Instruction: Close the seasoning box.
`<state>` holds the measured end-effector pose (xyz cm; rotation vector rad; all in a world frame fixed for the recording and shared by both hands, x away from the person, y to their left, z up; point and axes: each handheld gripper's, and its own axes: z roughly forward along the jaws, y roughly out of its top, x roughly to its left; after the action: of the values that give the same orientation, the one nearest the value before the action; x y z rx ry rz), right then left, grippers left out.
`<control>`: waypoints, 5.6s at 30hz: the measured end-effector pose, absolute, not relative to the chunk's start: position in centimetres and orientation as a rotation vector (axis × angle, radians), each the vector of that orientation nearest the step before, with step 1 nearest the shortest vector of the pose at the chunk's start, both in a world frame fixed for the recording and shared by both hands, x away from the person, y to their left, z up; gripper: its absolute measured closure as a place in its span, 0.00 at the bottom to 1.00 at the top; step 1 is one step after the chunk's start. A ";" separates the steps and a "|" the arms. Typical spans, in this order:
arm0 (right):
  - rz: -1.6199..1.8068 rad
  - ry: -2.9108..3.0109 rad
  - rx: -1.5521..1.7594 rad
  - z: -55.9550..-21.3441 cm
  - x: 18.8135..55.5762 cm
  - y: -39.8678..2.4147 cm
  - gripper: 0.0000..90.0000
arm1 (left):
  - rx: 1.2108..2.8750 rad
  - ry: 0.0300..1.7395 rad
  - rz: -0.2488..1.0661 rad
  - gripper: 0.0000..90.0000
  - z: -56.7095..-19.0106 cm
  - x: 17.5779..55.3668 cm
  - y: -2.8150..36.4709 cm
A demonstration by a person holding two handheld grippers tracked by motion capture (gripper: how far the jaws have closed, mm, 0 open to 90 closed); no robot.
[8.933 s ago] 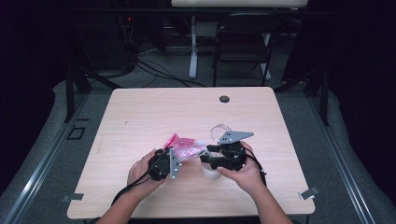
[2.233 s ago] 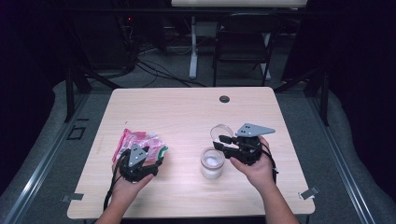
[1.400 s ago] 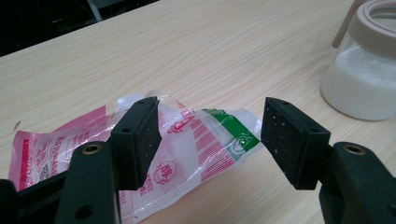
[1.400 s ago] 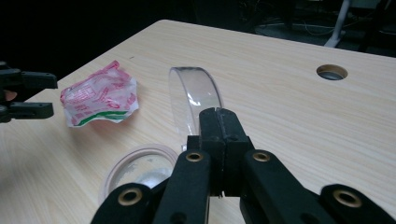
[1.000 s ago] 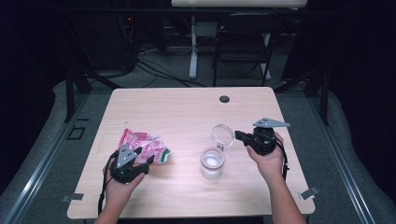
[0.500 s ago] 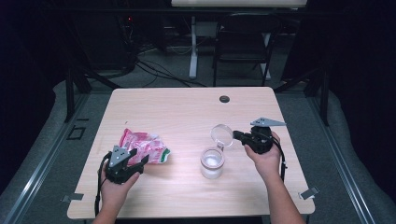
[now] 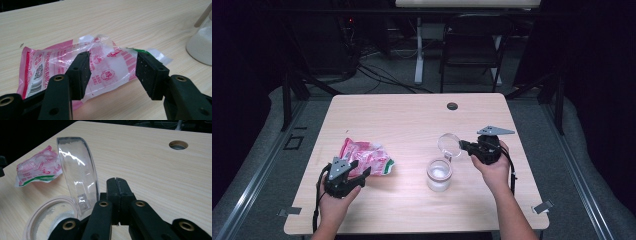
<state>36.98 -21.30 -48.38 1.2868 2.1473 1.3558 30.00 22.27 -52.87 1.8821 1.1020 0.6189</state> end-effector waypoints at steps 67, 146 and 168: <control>1.375 2.315 1.079 -48.7 35.0 -16.9 0.89 | 1.903 1.075 0.610 0.50 -53.1 30.6 21.4; 1.107 2.027 1.503 -55.7 31.5 -29.1 0.47 | 1.831 1.266 0.586 0.51 -53.8 33.1 26.6; 1.129 2.058 1.482 -55.9 31.6 -28.4 0.46 | 1.907 1.248 0.576 0.50 -54.4 33.4 25.5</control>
<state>31.62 -28.45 -55.89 1.4825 2.0578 1.1291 33.44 25.47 -54.38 1.9067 1.2476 0.5759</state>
